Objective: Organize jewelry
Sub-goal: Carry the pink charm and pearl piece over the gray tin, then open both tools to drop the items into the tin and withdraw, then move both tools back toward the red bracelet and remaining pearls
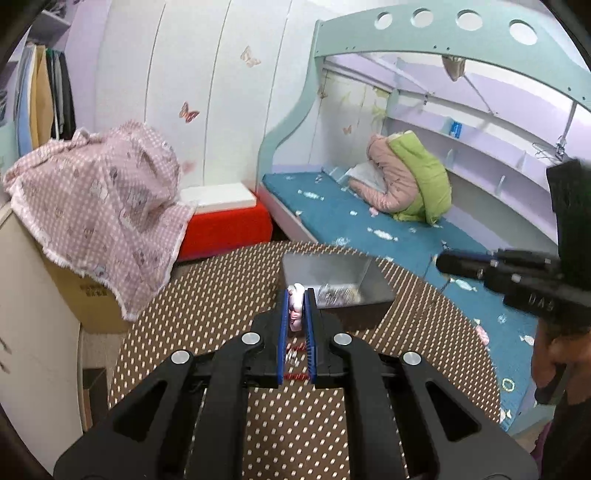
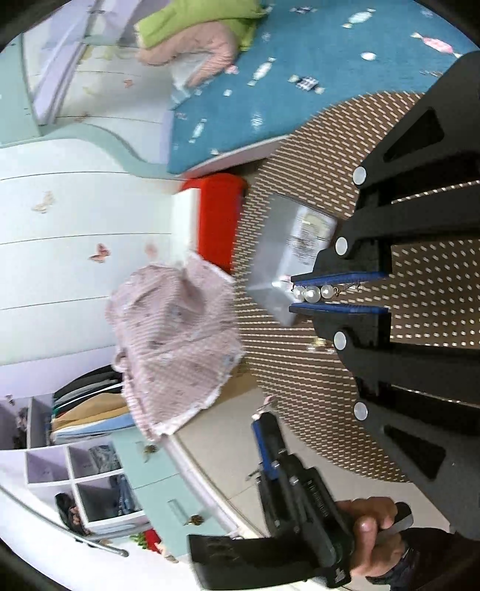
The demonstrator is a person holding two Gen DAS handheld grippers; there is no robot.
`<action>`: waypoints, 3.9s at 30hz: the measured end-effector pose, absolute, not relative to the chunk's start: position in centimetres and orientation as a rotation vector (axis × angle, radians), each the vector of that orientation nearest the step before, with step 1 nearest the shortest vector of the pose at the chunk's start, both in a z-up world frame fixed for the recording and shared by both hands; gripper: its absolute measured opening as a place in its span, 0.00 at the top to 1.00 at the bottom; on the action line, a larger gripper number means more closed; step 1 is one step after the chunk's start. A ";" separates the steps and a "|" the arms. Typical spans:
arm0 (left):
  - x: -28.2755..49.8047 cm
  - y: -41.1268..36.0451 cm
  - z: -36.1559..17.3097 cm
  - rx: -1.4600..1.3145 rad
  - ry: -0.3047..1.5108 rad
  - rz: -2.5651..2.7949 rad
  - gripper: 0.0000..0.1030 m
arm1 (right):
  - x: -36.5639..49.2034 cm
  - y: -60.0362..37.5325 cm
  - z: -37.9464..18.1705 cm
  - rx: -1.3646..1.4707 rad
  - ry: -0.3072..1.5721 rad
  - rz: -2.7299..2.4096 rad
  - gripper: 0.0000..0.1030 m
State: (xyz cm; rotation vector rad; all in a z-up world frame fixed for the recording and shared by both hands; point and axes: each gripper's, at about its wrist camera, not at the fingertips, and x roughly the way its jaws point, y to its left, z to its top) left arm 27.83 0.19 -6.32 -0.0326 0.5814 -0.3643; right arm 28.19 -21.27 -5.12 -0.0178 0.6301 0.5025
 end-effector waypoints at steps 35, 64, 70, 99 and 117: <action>37.7 -1.7 -7.3 -0.056 0.654 -0.250 0.07 | 37.1 -25.6 -9.3 0.204 0.736 0.338 0.07; 24.0 4.1 -3.2 -0.101 0.502 -0.085 0.06 | 23.2 -23.6 -4.1 0.090 0.483 0.226 0.07; 22.5 4.6 -5.2 -0.096 0.541 -0.073 0.06 | 22.3 -23.6 -6.1 0.075 0.521 0.204 0.07; 31.4 -0.1 -17.9 0.006 0.865 -0.093 0.07 | 24.7 -23.3 -12.5 0.055 0.733 0.220 0.07; 33.4 -2.1 -21.1 0.002 0.923 -0.279 0.92 | 29.1 -22.0 -17.8 0.024 0.871 0.268 0.08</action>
